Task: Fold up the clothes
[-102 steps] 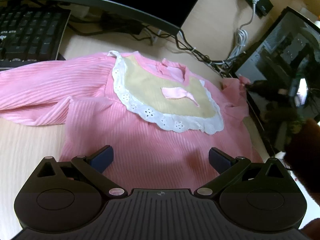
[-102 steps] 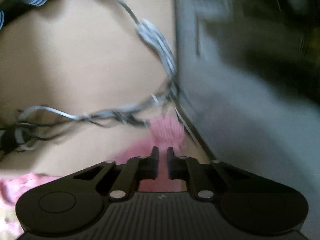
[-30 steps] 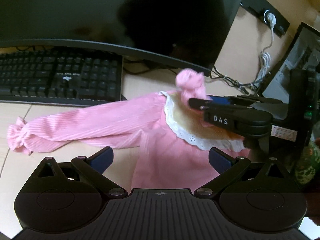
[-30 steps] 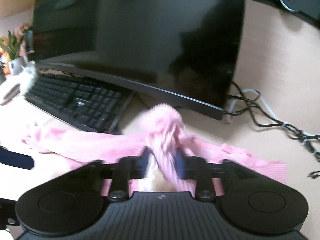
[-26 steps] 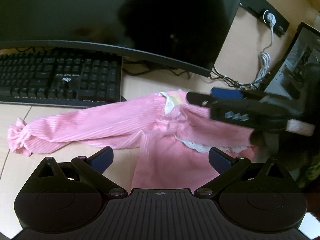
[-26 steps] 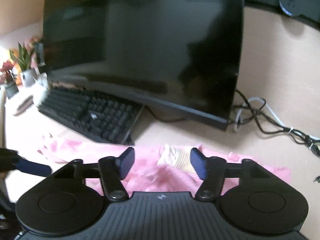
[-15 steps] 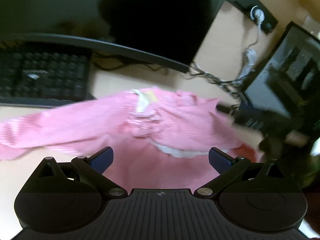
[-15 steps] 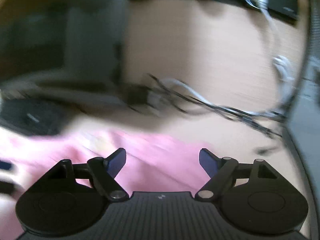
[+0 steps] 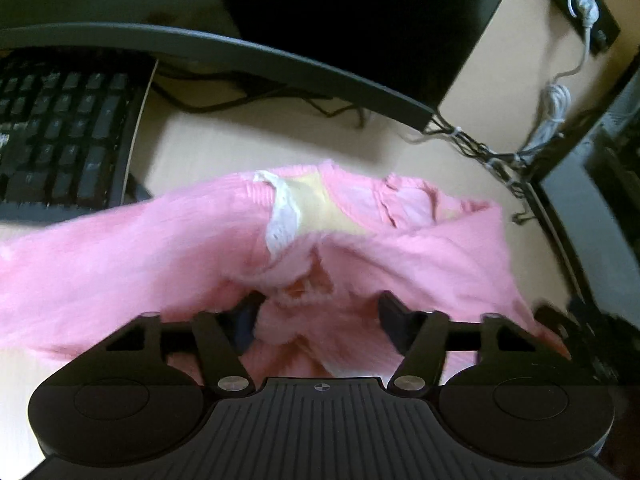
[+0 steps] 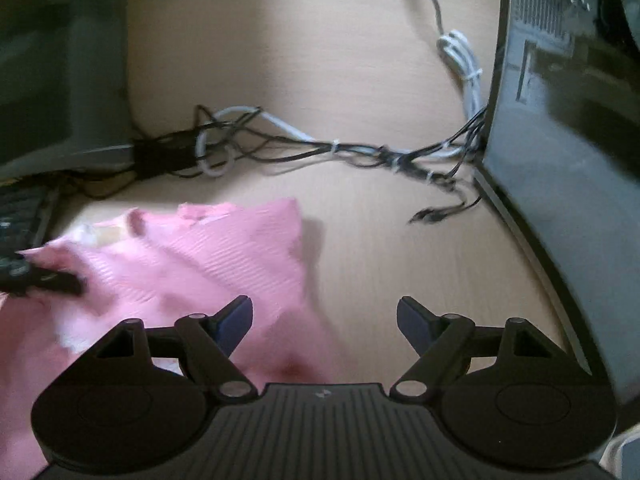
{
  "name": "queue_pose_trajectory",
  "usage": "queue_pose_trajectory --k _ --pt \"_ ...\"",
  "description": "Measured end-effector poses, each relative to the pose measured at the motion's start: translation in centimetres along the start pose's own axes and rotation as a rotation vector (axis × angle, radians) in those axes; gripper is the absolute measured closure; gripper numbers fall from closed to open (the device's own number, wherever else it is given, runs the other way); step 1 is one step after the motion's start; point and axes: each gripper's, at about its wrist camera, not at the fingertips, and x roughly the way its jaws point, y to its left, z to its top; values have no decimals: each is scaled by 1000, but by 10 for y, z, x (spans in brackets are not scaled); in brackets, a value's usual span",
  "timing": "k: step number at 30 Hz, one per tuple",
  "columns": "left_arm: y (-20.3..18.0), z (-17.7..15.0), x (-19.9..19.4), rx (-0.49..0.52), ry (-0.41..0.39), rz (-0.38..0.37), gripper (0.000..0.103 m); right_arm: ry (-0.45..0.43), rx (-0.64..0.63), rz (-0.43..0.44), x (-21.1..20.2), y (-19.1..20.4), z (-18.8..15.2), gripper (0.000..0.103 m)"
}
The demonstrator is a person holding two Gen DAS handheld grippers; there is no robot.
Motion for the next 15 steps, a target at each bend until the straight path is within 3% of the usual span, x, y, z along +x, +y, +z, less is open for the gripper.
queue_pose_trajectory --k 2,6,9,11,15 --pt "-8 12 -1 39 -21 -20 80 0 -31 3 -2 7 -7 23" --pt "-32 35 -48 176 -242 -79 81 -42 -57 -2 -5 11 -2 23" --pt "-32 38 -62 223 -312 -74 79 -88 -73 -29 -3 11 12 23" --pt "-22 31 -54 215 -288 -61 75 -115 -106 -54 5 17 23 23" --pt "5 7 -10 160 -120 12 63 -106 -207 -93 41 39 44 23"
